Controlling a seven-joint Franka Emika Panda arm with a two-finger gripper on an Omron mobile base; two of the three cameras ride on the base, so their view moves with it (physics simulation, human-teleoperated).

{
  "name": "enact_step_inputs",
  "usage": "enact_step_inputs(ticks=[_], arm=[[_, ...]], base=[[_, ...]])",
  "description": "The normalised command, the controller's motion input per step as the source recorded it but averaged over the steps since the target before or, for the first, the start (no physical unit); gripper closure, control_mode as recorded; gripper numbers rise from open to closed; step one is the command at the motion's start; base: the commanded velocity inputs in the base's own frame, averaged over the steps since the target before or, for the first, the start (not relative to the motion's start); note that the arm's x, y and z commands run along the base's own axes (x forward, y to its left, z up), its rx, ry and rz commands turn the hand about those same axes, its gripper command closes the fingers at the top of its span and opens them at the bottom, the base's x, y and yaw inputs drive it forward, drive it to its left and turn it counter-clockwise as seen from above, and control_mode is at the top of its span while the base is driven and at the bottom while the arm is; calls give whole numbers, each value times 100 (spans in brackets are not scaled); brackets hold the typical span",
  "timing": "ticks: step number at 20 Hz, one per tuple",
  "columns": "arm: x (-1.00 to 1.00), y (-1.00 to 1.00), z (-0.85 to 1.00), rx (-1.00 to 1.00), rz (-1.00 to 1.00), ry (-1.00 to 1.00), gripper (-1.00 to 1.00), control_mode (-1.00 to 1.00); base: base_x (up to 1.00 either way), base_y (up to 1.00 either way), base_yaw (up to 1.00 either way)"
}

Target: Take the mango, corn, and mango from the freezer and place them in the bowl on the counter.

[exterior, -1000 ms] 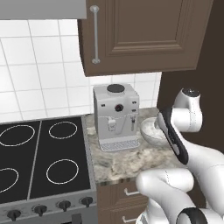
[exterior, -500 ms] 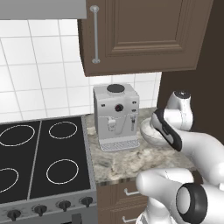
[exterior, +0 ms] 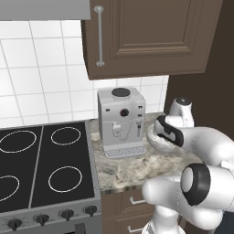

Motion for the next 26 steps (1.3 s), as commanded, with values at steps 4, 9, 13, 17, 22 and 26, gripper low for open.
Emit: enact_step_inputs(ticks=[4,9,13,17,22,26], arm=[[21,-1,-33,0,0,2,100,-100],[15,0,-27,0,0,2,-100,-100],[0,0,0,0,0,2,-100,-100],[0,0,0,0,0,0,-100,-100],[0,0,8,0,0,0,-100,-100],[-3,0,41,0,0,-9,-100,-100]], base=[[0,0,0],[0,0,0],[0,0,0],[0,0,0],[0,0,0],[0,0,0]])
